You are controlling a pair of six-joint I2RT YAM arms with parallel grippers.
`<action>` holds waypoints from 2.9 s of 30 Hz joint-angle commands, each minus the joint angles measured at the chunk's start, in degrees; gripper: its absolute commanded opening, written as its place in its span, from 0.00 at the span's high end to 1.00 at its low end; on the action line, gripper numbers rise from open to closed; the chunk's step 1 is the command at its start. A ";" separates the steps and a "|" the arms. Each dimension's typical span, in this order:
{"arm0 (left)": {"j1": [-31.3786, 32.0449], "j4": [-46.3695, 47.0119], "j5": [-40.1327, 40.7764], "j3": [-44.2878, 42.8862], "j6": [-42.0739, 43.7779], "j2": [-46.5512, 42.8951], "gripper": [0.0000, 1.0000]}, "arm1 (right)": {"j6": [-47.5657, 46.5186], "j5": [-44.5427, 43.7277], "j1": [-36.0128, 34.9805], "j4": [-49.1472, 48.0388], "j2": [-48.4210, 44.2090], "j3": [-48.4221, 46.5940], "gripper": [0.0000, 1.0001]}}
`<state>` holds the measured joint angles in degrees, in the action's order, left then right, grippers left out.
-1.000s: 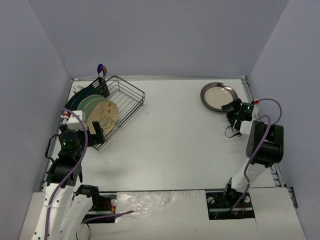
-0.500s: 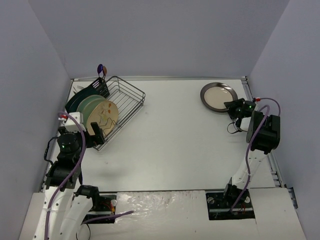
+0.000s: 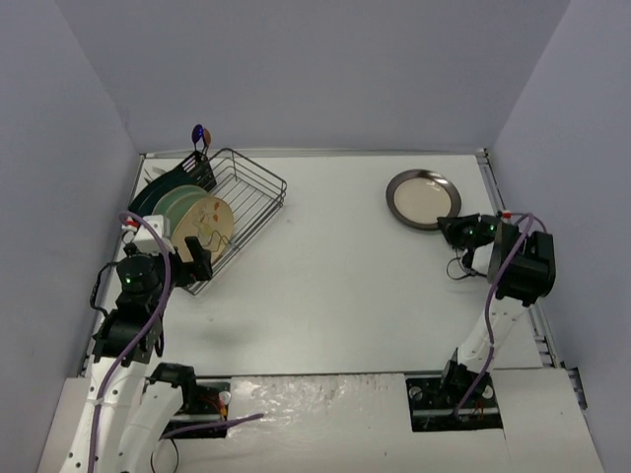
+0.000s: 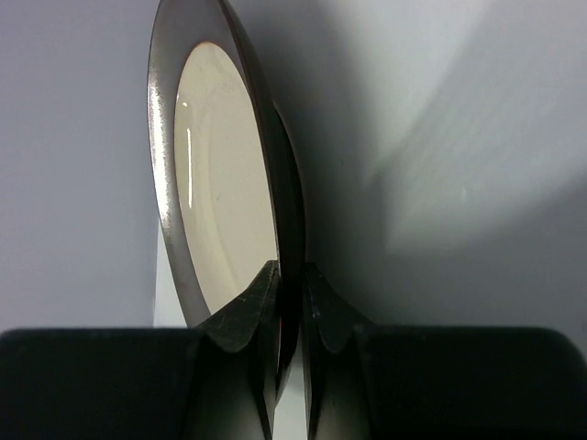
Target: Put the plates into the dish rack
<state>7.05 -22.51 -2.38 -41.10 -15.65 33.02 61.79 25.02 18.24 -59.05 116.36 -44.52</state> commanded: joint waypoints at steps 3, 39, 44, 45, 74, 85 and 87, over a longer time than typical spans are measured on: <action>-0.16 7.56 -10.99 -5.25 -10.90 4.26 0.03 | 3.95 9.33 -2.68 -8.04 -13.33 4.58 1.00; 24.57 32.09 -12.13 -24.30 -30.88 41.20 0.27 | 4.78 22.12 -25.99 2.41 -48.09 8.48 1.00; 25.08 31.96 -11.05 -24.11 -30.21 40.61 0.73 | 2.84 21.90 -26.68 4.57 -48.60 8.67 1.00; 25.12 31.90 -10.86 -24.01 -30.01 40.40 0.83 | 2.62 21.81 -26.78 4.81 -48.68 8.81 1.00; 22.96 -1.68 15.15 -46.58 38.98 30.98 1.00 | -24.92 16.92 -26.06 36.27 -55.14 11.97 0.00; 10.94 -1.98 10.24 -48.26 52.73 36.40 1.00 | -24.35 17.52 -25.82 34.72 -54.92 13.39 0.00; 9.04 -1.53 9.27 -46.88 53.67 36.98 1.00 | -24.30 17.78 -25.84 34.39 -54.92 13.72 0.00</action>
<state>19.56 -33.06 8.51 -84.68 31.10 70.77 38.47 41.78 -8.06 -20.76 62.54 -30.71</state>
